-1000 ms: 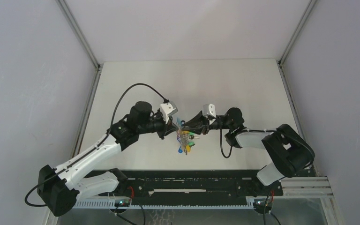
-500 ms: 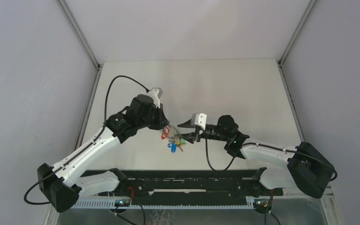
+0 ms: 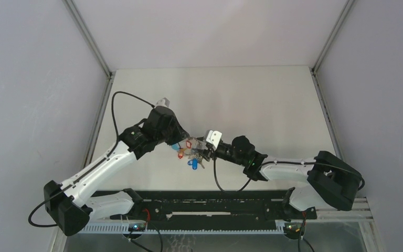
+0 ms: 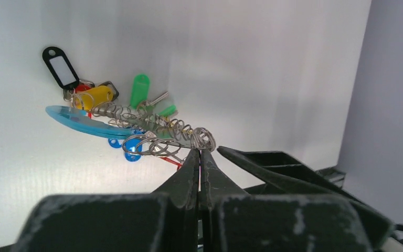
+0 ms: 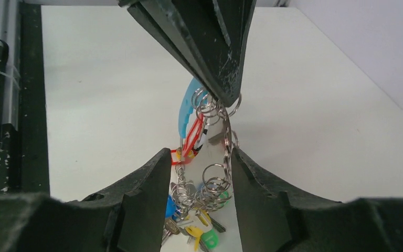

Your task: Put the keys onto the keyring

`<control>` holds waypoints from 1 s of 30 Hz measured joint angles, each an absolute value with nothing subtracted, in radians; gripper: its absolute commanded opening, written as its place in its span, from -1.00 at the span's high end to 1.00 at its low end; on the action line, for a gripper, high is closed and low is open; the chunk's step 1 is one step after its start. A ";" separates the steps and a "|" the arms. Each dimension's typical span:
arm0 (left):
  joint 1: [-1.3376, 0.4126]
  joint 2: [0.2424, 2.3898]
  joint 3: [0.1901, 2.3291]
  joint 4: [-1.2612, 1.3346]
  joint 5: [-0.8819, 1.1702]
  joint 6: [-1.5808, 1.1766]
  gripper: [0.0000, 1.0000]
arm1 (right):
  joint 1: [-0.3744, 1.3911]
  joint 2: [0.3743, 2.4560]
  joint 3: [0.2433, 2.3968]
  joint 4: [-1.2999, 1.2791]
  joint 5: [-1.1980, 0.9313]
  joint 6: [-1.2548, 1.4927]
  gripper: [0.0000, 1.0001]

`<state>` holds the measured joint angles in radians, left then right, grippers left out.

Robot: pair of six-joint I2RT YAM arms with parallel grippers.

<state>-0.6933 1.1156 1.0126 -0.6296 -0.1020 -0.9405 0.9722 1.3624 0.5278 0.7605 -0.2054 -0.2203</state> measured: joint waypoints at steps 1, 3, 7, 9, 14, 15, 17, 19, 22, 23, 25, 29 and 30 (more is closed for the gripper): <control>-0.693 1.113 1.011 -0.627 -0.112 -0.965 0.99 | 0.978 1.375 0.528 0.772 -0.191 -0.221 0.07; -0.693 1.100 1.009 -0.623 -0.133 -1.011 0.99 | 0.984 1.400 0.528 0.801 -0.165 -0.221 0.07; -0.693 1.056 0.985 -0.599 -0.164 -1.083 0.99 | 0.991 1.431 0.528 0.860 -0.133 -0.202 0.06; -0.693 1.038 0.967 -0.589 -0.179 -1.116 0.99 | 0.994 1.441 0.528 0.891 -0.124 -0.187 0.06; -0.693 1.033 0.948 -0.577 -0.183 -1.161 0.99 | 0.997 1.474 0.528 0.959 -0.114 -0.162 0.07; -0.693 1.033 0.947 -0.577 -0.183 -1.166 0.99 | 0.997 1.484 0.528 0.973 -0.116 -0.159 0.07; -0.693 1.033 0.945 -0.569 -0.183 -1.176 0.99 | 0.997 1.501 0.528 0.995 -0.118 -0.152 0.07; -0.693 1.033 0.945 -0.562 -0.183 -1.180 0.99 | 0.996 1.515 0.528 1.008 -0.121 -0.142 0.08; -0.693 1.033 0.944 -0.561 -0.183 -1.187 0.99 | 0.990 1.541 0.528 1.032 -0.126 -0.123 0.14; -0.693 1.033 0.944 -0.561 -0.182 -1.188 0.99 | 0.986 1.550 0.528 1.045 -0.130 -0.113 0.15; -0.693 1.033 0.944 -0.562 -0.182 -1.190 0.99 | 0.978 1.568 0.528 1.069 -0.139 -0.094 0.16; -0.693 1.033 0.944 -0.562 -0.183 -1.195 0.99 | 0.967 1.601 0.528 1.125 -0.153 -0.054 0.22; -0.693 1.033 0.942 -0.561 -0.183 -1.196 0.99 | 0.963 1.609 0.528 1.138 -0.159 -0.044 0.22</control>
